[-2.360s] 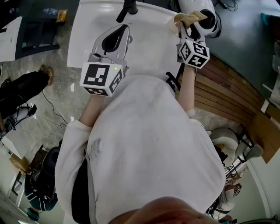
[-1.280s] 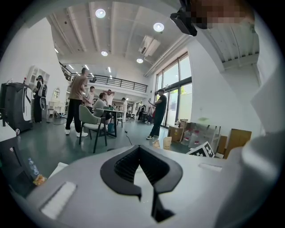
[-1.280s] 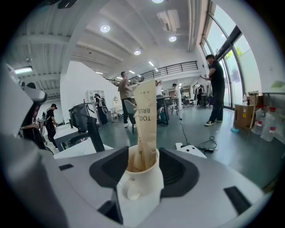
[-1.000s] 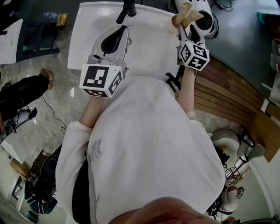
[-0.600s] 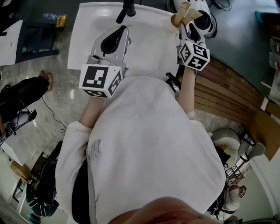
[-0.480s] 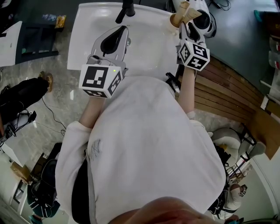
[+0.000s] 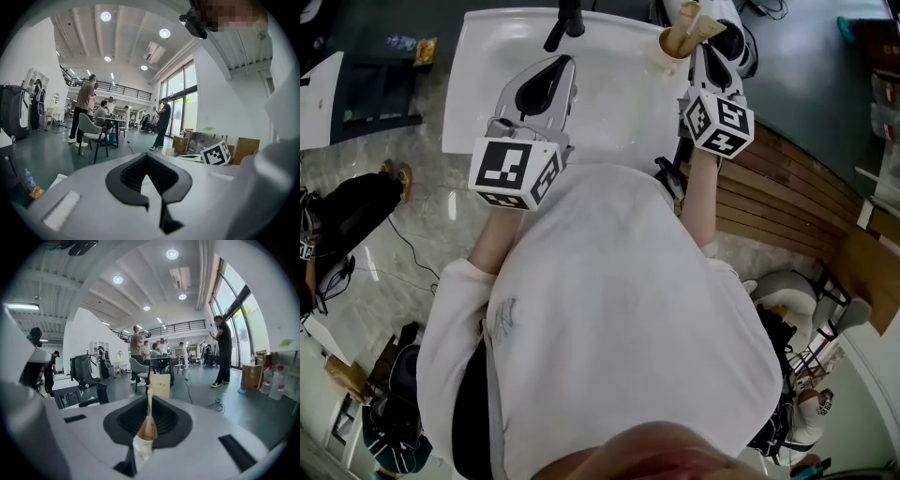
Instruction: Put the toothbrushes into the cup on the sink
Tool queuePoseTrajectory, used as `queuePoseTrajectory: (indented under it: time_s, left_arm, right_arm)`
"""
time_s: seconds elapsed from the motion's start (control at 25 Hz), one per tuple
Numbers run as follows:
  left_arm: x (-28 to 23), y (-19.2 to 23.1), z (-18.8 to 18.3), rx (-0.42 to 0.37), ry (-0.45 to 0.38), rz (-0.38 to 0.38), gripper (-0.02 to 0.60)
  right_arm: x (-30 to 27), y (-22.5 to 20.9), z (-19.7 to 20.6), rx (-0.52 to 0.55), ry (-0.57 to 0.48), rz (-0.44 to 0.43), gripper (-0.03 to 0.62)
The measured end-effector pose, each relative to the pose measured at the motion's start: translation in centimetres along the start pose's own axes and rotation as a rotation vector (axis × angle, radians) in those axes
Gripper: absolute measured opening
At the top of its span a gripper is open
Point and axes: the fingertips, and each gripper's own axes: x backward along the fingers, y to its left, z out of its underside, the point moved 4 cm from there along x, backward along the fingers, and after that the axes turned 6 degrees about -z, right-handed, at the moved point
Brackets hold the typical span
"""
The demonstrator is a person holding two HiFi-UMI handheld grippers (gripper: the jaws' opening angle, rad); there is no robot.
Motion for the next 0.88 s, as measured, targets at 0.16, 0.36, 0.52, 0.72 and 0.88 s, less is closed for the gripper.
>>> queuePoseTrajectory:
  time_s: [0.16, 0.36, 0.52, 0.72, 0.88]
  left_arm:
    - [0.0, -0.3, 0.0, 0.002, -0.002, 0.008, -0.015]
    - [0.0, -0.9, -0.1, 0.002, -0.009, 0.029, -0.015]
    - [0.1, -1.4, 0.0, 0.002, -0.006, 0.05, -0.015]
    - [0.3, -2.3, 0.4, 0.011, 0.001, 0.07, -0.015]
    - [0.7, -3.1, 0.4, 0.012, -0.001, 0.076, -0.015]
  right_arm:
    - [0.8, 0.3, -1.2, 0.002, -0.032, -0.001, 0.023]
    - [2.3, 0.5, -2.4, 0.006, -0.077, 0.008, 0.014]
    - [3.7, 1.0, -3.6, 0.01, -0.114, 0.016, 0.012]
    - [6.0, 1.6, -5.1, 0.016, -0.161, 0.031, 0.011]
    - [8.3, 1.9, -5.9, 0.009, -0.194, 0.037, 0.011]
